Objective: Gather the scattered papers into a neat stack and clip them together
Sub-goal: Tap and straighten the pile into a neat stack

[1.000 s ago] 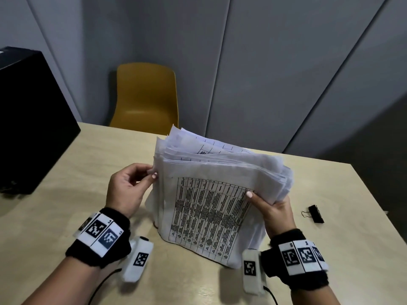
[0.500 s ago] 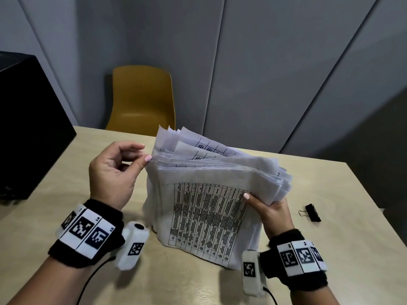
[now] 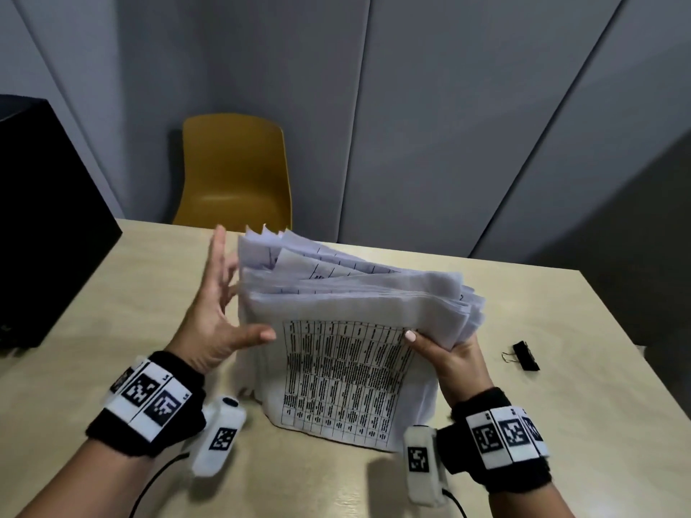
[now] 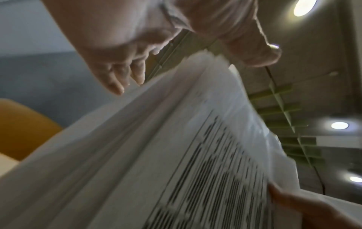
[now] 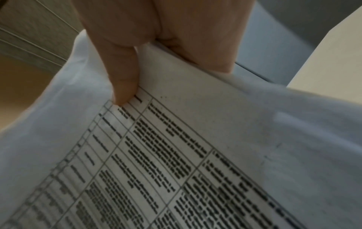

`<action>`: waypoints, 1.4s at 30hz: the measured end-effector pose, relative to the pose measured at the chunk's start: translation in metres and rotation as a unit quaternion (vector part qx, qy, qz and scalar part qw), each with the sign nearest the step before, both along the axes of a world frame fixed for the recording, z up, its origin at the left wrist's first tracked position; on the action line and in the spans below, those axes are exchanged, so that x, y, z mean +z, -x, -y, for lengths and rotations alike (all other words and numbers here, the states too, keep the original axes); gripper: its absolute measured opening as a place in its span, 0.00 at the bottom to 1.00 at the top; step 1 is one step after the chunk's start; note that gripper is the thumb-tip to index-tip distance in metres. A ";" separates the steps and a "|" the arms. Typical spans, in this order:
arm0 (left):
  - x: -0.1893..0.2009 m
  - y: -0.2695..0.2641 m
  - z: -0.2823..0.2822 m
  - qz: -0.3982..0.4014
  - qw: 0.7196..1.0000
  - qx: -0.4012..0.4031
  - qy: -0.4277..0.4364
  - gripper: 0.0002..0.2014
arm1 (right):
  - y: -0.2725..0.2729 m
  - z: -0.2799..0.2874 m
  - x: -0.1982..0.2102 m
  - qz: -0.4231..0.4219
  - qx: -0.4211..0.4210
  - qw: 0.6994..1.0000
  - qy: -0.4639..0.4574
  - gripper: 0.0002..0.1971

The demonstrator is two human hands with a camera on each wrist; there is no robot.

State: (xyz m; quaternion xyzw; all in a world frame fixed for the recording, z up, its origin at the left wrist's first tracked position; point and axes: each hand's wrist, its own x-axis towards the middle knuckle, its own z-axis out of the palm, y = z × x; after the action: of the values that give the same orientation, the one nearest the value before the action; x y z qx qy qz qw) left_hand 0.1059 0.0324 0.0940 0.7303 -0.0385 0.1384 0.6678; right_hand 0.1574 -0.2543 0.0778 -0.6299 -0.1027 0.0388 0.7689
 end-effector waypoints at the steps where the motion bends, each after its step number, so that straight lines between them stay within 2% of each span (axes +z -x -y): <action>1: -0.007 0.002 0.002 -0.024 0.999 -0.025 0.009 0.69 | 0.000 0.000 0.000 -0.003 0.006 1.000 0.003 0.15; 3: -0.016 0.002 0.005 -0.047 0.998 -0.032 0.014 0.57 | 0.000 0.000 0.000 -0.011 0.014 1.000 -0.002 0.15; 5: -0.022 0.003 0.013 -0.056 0.998 -0.005 0.028 0.44 | 0.000 -0.002 -0.003 -0.014 0.009 1.000 -0.006 0.14; 7: -0.025 0.003 0.024 -0.041 0.998 0.019 0.035 0.28 | 0.000 -0.006 -0.005 -0.010 -0.022 1.000 -0.010 0.12; 8: -0.023 0.004 0.032 -0.024 0.999 0.030 0.024 0.19 | 0.000 -0.008 -0.006 -0.003 -0.039 0.999 -0.011 0.12; 9: -0.023 0.003 0.038 -0.004 0.999 0.054 0.001 0.14 | 0.001 -0.011 -0.005 0.007 -0.049 0.999 -0.005 0.14; 12: -0.019 0.000 0.050 0.066 0.988 0.140 -0.026 0.12 | 0.004 -0.019 0.002 0.037 -0.058 0.998 0.006 0.18; 14: -0.015 -0.001 0.048 0.083 0.984 0.156 -0.030 0.13 | 0.005 -0.019 0.006 0.046 -0.059 0.997 0.007 0.18; 17: -0.017 0.002 0.035 0.046 0.992 0.118 0.002 0.17 | 0.006 -0.016 0.002 0.045 -0.047 0.998 0.020 0.16; 19: -0.024 0.003 0.029 0.010 0.995 0.094 0.032 0.23 | 0.006 -0.015 -0.004 0.011 -0.044 0.999 0.019 0.15; 21: -0.027 0.003 0.029 -0.005 0.995 0.087 0.041 0.18 | 0.004 -0.015 -0.010 0.004 -0.048 0.999 0.025 0.16; 22: -0.027 0.003 0.032 -0.002 0.995 0.094 0.032 0.16 | 0.004 -0.017 -0.010 0.012 -0.046 0.998 0.032 0.17; 24: -0.024 0.003 0.035 0.019 0.994 0.109 0.000 0.24 | 0.005 -0.019 -0.007 0.030 -0.048 0.998 0.034 0.19; 26: -0.019 0.004 0.032 0.038 0.993 0.110 -0.008 0.27 | 0.006 -0.017 -0.004 0.039 -0.046 0.998 0.015 0.18; 29: -0.015 0.007 0.024 0.025 0.997 0.066 0.030 0.18 | 0.007 -0.013 -0.008 0.026 -0.049 0.998 0.017 0.15; 32: -0.019 0.009 0.025 0.000 0.997 0.059 0.048 0.20 | 0.007 -0.016 -0.016 0.001 -0.048 0.998 0.027 0.17; 37: -0.014 0.008 0.030 0.036 0.995 0.096 0.015 0.25 | 0.007 -0.021 -0.011 0.042 -0.054 0.997 0.024 0.13; 38: -0.011 0.008 0.028 0.040 0.995 0.089 0.012 0.24 | 0.007 -0.019 -0.010 0.044 -0.060 0.997 0.023 0.14; 40: -0.005 0.011 0.021 0.032 0.998 0.054 0.021 0.16 | 0.008 -0.014 -0.009 0.040 -0.060 0.997 0.017 0.19; 42: -0.001 0.014 0.017 0.031 0.999 0.039 0.011 0.30 | 0.011 -0.012 -0.006 0.051 -0.048 0.997 0.015 0.23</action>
State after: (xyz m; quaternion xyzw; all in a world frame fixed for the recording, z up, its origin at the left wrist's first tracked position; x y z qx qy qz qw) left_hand 0.0916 0.0151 0.0928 0.7189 -0.0291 0.1871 0.6688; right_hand 0.1464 -0.2422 0.0721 -0.6464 -0.1112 -0.0291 0.7542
